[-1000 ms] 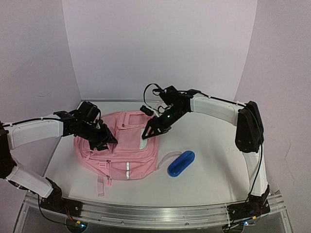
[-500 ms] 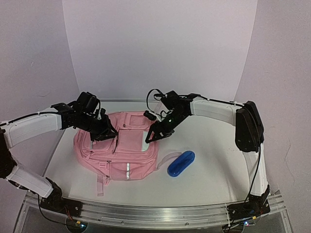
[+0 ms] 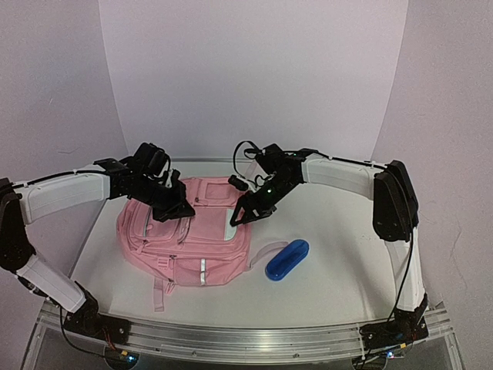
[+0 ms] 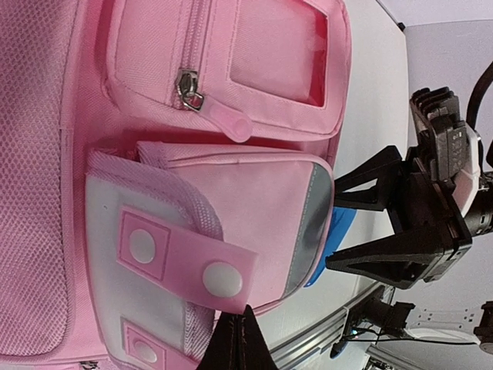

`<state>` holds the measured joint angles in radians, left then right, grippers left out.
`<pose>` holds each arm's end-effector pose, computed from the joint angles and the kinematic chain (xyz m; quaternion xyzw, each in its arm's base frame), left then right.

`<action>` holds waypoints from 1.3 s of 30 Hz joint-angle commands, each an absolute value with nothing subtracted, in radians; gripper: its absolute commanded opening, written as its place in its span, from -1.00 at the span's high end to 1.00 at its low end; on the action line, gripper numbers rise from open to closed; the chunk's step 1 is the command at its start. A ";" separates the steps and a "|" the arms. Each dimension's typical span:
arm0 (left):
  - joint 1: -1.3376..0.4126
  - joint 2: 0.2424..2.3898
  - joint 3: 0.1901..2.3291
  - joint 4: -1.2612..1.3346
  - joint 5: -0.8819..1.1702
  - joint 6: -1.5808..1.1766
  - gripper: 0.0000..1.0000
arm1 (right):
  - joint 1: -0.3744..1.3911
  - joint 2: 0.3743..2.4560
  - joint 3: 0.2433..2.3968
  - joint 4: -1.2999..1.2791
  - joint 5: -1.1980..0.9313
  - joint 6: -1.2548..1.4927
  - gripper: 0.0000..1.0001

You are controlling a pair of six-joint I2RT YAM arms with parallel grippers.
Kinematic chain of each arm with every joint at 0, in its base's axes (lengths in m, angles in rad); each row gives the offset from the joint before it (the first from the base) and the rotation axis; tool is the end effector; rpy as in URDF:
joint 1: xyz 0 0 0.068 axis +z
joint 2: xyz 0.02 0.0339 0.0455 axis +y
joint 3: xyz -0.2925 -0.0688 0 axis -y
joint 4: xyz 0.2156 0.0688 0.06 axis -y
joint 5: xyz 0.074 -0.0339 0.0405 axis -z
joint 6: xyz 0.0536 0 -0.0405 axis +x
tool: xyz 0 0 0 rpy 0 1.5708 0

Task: Pack the student bag
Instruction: Adjust the student bag at the center of the board.

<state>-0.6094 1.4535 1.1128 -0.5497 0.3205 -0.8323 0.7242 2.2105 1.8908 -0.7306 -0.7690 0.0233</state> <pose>0.2261 -0.1785 0.2914 -0.0506 0.9308 -0.3304 0.1482 0.3304 0.3420 0.2397 -0.3982 0.8082 0.4245 0.0897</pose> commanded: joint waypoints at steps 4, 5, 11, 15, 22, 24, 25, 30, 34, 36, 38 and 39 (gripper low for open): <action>-0.615 1.409 1.197 -0.741 0.169 -0.838 0.50 | 0.703 2.194 1.895 -0.736 -0.752 0.034 -0.23; -0.615 1.400 1.194 -0.754 0.162 -0.843 0.41 | 0.689 2.181 1.893 -0.741 -0.759 0.035 -0.23; -0.619 1.371 1.181 -0.797 0.147 -0.862 0.21 | 0.634 2.103 1.918 -0.806 -0.761 -0.014 -0.23; -0.620 1.360 1.195 -0.822 0.136 -0.859 0.21 | 0.634 2.077 1.938 -0.815 -0.823 0.001 -0.23; -0.618 1.269 1.191 -0.893 0.088 -0.872 0.10 | 0.700 2.177 2.091 -0.765 -0.919 0.136 -0.02; -0.618 1.251 1.189 -0.921 0.074 -0.880 0.03 | 0.725 2.214 2.143 -0.744 -0.934 0.158 0.08; -0.617 1.239 1.183 -0.921 0.070 -0.887 -0.03 | 0.736 2.227 2.163 -0.727 -0.941 0.177 0.09; -0.604 1.237 1.147 -0.899 0.077 -0.903 -0.11 | 0.785 2.304 2.217 -0.638 -0.957 0.267 0.21; -0.603 1.290 1.142 -0.872 0.078 -0.904 -0.11 | 0.817 2.369 2.243 -0.608 -0.950 0.294 0.44; -0.603 1.306 1.135 -0.837 0.078 -0.904 -0.10 | 0.827 2.397 2.252 -0.599 -0.935 0.296 0.47; -0.602 1.322 1.137 -0.821 0.077 -0.904 -0.07 | 0.832 2.425 2.260 -0.592 -0.910 0.296 0.50; -0.601 1.331 1.141 -0.815 0.078 -0.900 -0.04 | 0.833 2.440 2.264 -0.588 -0.896 0.297 0.51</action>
